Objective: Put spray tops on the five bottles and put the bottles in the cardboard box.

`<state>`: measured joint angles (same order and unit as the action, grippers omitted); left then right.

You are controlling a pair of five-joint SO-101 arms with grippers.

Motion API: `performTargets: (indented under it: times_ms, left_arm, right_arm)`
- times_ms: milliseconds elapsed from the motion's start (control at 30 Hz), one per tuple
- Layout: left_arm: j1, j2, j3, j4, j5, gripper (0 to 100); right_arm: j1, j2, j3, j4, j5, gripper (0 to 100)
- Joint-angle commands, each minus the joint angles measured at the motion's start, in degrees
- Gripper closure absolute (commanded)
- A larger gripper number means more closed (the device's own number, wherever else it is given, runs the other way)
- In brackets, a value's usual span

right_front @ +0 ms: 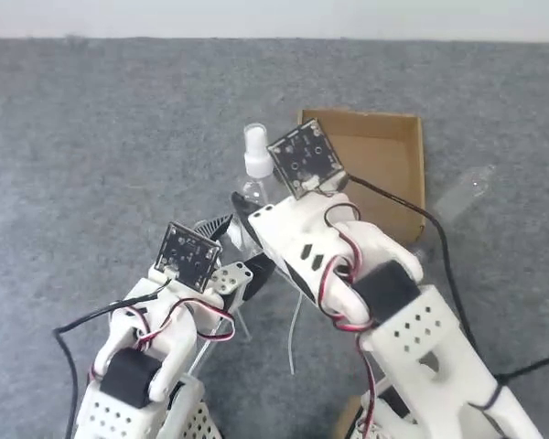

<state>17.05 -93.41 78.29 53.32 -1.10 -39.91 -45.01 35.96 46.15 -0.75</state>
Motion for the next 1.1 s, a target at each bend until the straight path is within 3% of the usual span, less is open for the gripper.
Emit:
performTargets:
  times_ms: [0, 100, 333, 600, 833, 1067]
  left_arm:
    - [-0.18, -0.7, -0.4, -1.58, -0.53, 73]
    - [-0.18, -0.97, -0.4, -1.32, -0.35, 73]
    - [-0.18, -1.05, -0.31, -1.32, -0.26, 74]
    - [-0.26, -1.05, 1.89, -3.25, -0.26, 100]
    - [-0.44, -1.05, 2.24, -3.34, -0.18, 99]
    - [-5.36, -1.05, 2.42, -5.8, 0.44, 99]
  right_arm:
    - [0.04, -4.0, -3.96, 1.01, -0.44, 99.2]
    - [1.45, -4.0, -4.04, -1.27, -0.44, 99.2]
    - [14.29, 2.07, -4.31, -17.27, 3.52, 99.2]
    - [21.85, 16.57, -4.31, -36.18, 3.78, 99.2]
    - [23.25, 29.93, -4.31, -45.23, 4.04, 99.2]
    - [25.63, 38.55, -4.31, -54.99, 4.04, 99.2]
